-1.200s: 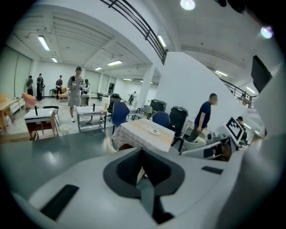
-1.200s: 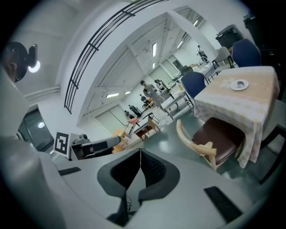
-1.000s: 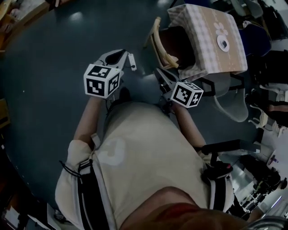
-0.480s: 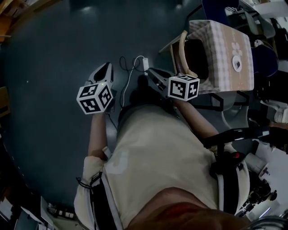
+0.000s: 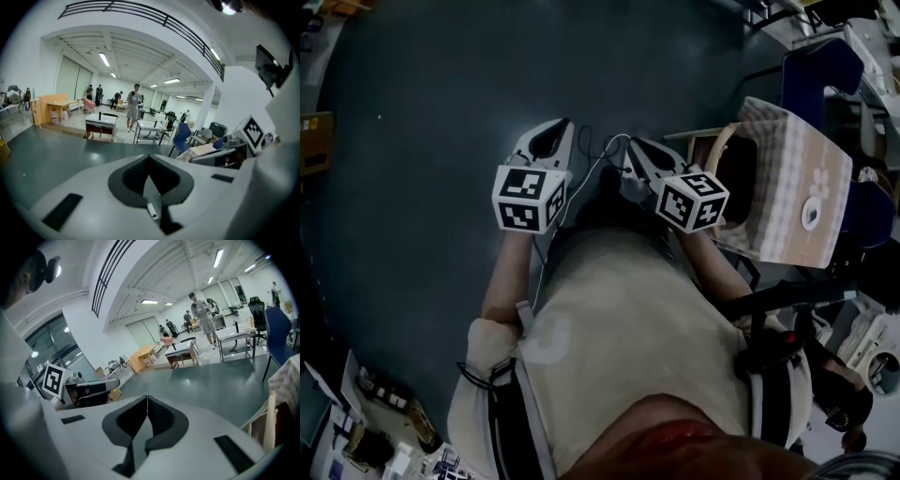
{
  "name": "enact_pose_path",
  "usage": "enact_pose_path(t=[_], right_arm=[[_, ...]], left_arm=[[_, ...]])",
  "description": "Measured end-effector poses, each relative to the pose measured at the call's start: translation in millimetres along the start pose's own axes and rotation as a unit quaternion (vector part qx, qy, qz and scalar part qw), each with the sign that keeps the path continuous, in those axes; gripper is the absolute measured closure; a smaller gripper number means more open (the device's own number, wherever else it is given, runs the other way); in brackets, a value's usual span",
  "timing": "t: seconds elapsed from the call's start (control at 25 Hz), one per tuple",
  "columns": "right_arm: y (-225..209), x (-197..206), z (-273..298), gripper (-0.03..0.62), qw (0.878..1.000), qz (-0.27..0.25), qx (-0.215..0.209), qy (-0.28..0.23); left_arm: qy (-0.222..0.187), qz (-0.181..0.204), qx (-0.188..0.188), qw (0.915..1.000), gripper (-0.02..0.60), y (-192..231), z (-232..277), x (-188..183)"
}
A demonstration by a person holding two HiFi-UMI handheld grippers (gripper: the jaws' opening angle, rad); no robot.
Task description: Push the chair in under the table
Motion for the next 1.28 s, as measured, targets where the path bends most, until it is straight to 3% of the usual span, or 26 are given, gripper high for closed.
enact_pose_path(t=[0.16,0.32,0.6,0.8,0.96,1.12,1.2,1.28], right_arm=[[-45,-19,13,0.582,0.999,0.035,-0.008,0.001],[-69,-39,31,0.582,0.998,0.056,-0.015,-0.003],[-53,-78,57,0.582,0.998,0.051,-0.013,-0.032],[-48,-90,96,0.582,0.995,0.070,0.041,-0.054],[-32,-111,154,0.582,0.988,0.105,0.088,-0.071],[-22,-136,189,0.582,0.986,0.121,0.095,-0.070],[-26,-143,193,0.582,0.982,0.134,0.109,-0.076],[-32,-147,198,0.582,0.977,0.146,0.128,-0.083]], left_arm=[[0.022,-0.013,0.006,0.9996,0.574,-5,43,-22],[0.036,-0.009,-0.014,0.9992,0.574,9,63,-37],[0.050,0.001,-0.013,0.9987,0.574,57,70,-60],[0.042,0.038,0.056,0.9968,0.574,91,97,-86],[0.035,0.068,0.116,0.9903,0.574,149,113,-121],[0.048,0.032,0.144,0.9879,0.574,200,122,-137],[0.066,0.015,0.176,0.9821,0.574,211,131,-143],[0.073,0.025,0.195,0.9777,0.574,217,144,-154]])
Point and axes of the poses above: the fingertips, and each gripper's own axes: z forward along the fingers, y to its left, x out of its underside, the point moved 7 cm from there along -z, backward along the fingers, and after that the axes turned 4 degrees about -z, right-handed, at the moved point
